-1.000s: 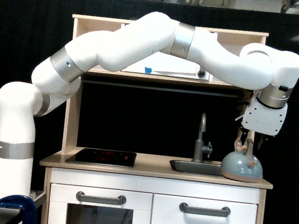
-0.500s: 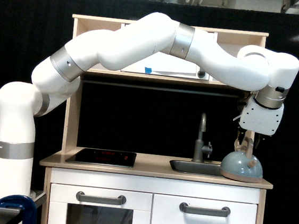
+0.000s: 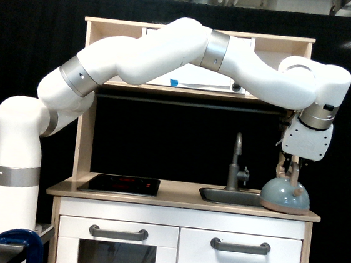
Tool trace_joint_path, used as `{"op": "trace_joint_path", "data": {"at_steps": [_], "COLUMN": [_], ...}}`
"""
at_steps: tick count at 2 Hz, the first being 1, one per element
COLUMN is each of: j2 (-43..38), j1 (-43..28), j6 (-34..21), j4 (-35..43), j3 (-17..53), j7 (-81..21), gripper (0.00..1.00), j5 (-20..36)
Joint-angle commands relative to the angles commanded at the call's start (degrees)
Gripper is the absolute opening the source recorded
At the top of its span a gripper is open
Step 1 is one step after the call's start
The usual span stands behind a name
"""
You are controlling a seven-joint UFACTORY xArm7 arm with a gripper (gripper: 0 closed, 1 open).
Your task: Place the teapot on the stove
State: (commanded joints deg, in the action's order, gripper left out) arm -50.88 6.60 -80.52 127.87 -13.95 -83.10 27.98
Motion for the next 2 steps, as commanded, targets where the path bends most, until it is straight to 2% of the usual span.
{"op": "trace_joint_path", "data": {"at_steps": [1, 2], "j2": [2.8, 9.0], "j1": [0.9, 3.6], "j6": [1.9, 3.4], "j4": [-4.9, -13.3], "j3": [-0.9, -2.2], "j7": [-0.8, -2.2], "gripper": [0.00, 0.00], "j5": [0.0, 0.4]}}
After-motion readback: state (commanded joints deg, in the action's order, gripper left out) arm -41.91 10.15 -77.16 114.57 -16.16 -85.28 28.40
